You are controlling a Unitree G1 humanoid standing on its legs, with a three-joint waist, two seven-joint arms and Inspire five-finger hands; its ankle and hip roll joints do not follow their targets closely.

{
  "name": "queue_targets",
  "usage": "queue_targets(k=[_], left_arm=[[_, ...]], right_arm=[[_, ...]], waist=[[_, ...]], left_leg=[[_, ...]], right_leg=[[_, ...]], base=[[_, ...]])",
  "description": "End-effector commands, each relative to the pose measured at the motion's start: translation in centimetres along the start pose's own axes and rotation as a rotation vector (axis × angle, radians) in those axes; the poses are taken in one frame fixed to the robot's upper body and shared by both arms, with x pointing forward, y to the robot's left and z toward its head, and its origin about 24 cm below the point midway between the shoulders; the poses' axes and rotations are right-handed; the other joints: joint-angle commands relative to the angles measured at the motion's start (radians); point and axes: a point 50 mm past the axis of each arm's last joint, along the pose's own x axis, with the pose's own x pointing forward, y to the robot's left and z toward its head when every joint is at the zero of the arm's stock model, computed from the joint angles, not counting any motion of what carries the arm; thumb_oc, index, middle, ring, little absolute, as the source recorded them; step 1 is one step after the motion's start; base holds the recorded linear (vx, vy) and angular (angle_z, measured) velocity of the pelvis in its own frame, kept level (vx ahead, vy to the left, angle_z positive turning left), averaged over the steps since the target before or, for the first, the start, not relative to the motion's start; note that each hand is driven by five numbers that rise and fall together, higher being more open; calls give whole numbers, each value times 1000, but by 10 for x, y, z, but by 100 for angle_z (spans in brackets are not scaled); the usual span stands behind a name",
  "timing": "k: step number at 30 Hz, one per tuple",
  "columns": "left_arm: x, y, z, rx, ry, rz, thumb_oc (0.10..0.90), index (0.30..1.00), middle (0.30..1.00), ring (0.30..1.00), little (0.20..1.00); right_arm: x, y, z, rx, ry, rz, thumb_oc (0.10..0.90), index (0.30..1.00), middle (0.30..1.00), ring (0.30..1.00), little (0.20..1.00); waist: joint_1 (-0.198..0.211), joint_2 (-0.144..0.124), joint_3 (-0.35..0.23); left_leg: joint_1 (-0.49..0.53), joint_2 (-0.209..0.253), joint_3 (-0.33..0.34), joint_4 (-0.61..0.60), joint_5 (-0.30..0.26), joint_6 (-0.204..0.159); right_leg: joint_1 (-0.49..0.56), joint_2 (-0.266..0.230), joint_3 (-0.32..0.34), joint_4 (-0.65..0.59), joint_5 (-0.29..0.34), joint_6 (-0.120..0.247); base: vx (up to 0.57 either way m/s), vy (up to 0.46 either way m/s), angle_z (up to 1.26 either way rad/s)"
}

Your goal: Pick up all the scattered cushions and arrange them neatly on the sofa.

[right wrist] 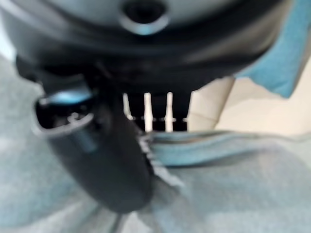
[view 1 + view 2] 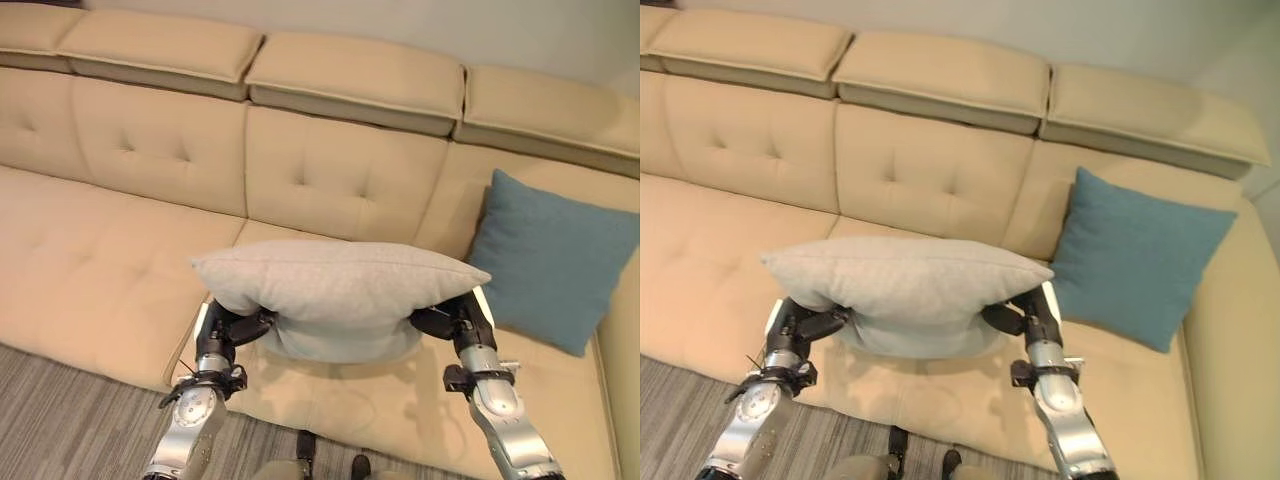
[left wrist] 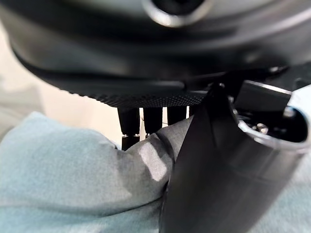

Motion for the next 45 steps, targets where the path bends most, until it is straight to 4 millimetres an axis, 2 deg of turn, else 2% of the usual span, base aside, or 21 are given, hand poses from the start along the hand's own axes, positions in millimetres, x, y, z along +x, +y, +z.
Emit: queue_targets(k=[1,2,3,8,9,12,15,20,25,31,33,34,38,39,40,41,42,43,45], left_arm=[[4,-46,62,-66,-347,-228,400,300,300,300,300],[4,-46,62,-66,-347,-228,400,300,300,300,300],[4,-48,64,-67,-357,-241,400,300,300,300,300],[4,-48,64,-67,-357,-241,400,300,300,300,300],[6,-54,68,-51,-379,-250,400,300,300,300,300],[10,-60,73,-9,-405,-246,400,300,300,300,300],[13,-61,77,4,-427,-233,400,300,300,300,300],[27,-65,89,23,-473,-197,400,300,300,300,300],[44,-73,103,34,-513,-177,400,300,300,300,300],[47,-75,112,28,-542,-176,400,300,300,300,300],[46,-73,111,27,-539,-173,400,300,300,300,300],[44,-74,109,15,-533,-180,400,300,300,300,300],[39,-76,103,-5,-515,-203,400,300,300,300,300],[36,-78,96,-11,-487,-226,400,300,300,300,300],[36,-78,96,-11,-486,-226,400,300,300,300,300],[34,-77,94,-21,-477,-236,400,300,300,300,300],[30,-75,90,-35,-465,-243,400,300,300,300,300],[29,-74,90,-35,-465,-243,400,300,300,300,300],[27,-74,86,-51,-440,-239,400,300,300,300,300]], right_arm=[[15,24,67,81,-363,105,400,300,300,300,300],[15,24,67,81,-363,105,400,300,300,300,300],[14,22,64,76,-351,99,400,300,300,300,300],[14,22,64,76,-352,99,400,300,300,300,300],[13,20,64,64,-355,89,400,300,300,300,300],[17,24,66,83,-354,74,400,300,300,300,300],[20,29,67,96,-355,77,400,300,300,300,300],[38,42,77,89,-382,107,400,300,300,300,300],[54,47,95,76,-435,89,400,300,300,300,300],[56,45,101,75,-453,75,400,300,300,300,300],[55,44,99,74,-447,73,400,300,300,300,300],[52,42,96,68,-441,72,400,300,300,300,300],[46,34,87,50,-413,51,400,300,300,300,300],[41,27,77,42,-380,36,400,300,300,300,300],[41,27,77,42,-379,36,400,300,300,300,300],[39,25,74,30,-369,36,400,300,300,300,300],[37,24,70,24,-354,46,400,300,300,300,300],[37,24,70,24,-353,47,400,300,300,300,300],[33,24,60,30,-308,51,400,300,300,300,300]], waist=[[1,-25,-99],[1,-25,-99],[-7,-30,-102],[-7,-30,-102],[-15,-36,-126],[-25,-19,-133],[-23,-14,-133],[-9,-4,-125],[-12,4,-102],[-13,-1,-92],[-14,-3,-90],[-20,2,-79],[-30,9,-73],[-34,4,-70],[-37,5,-71],[-37,-1,-64],[-37,-10,-51],[-37,-9,-52],[-31,-21,-63]], left_leg=[[-14,37,-33,68,-140,-71],[-13,38,-33,67,-140,-71],[-11,30,-39,57,-133,-71],[-11,30,-39,57,-133,-71],[23,17,-29,-8,-125,-80],[49,23,-36,-59,-108,-91],[40,25,-36,-59,-104,-97],[1,32,-48,-59,-91,-111],[-42,37,-75,-59,-73,-128],[-53,31,-92,-59,-72,-128],[-49,27,-98,-59,-76,-123],[-39,26,-104,-59,-78,-116],[-26,13,-103,-48,-74,-120],[-48,2,-108,39,-100,-137],[-53,2,-111,49,-106,-138],[-71,4,-105,107,-123,-151],[-115,20,-103,206,-147,-169],[-119,21,-104,214,-152,-170],[-140,92,-130,167,-125,-169]], right_leg=[[47,-63,-66,-178,177,11],[49,-63,-67,-178,177,11],[59,-62,-69,-234,186,17],[59,-62,-69,-234,186,17],[90,-51,-67,-310,212,18],[129,-35,-84,-388,229,14],[139,-31,-95,-420,238,17],[115,-19,-99,-427,221,15],[80,-2,-93,-427,210,5],[80,3,-91,-427,202,0],[96,3,-88,-427,203,-3],[97,2,-73,-385,189,-12],[91,13,-36,-342,159,-29],[109,4,-51,-347,150,-40],[111,4,-55,-348,149,-40],[122,-4,-65,-349,146,-43],[144,-17,-73,-346,140,-43],[144,-16,-74,-346,140,-43],[169,-31,-72,-352,140,-23]], base=[[70,-11,-16],[65,-4,-23],[63,-3,-16],[43,-9,19],[233,-69,9],[154,-46,2],[21,-12,-1],[-19,0,-1],[-16,15,26],[28,2,16],[38,-16,17],[13,-11,13],[43,-12,14],[50,-35,33],[21,-37,42],[-49,40,67],[-49,41,62],[-20,106,50],[106,182,12]])
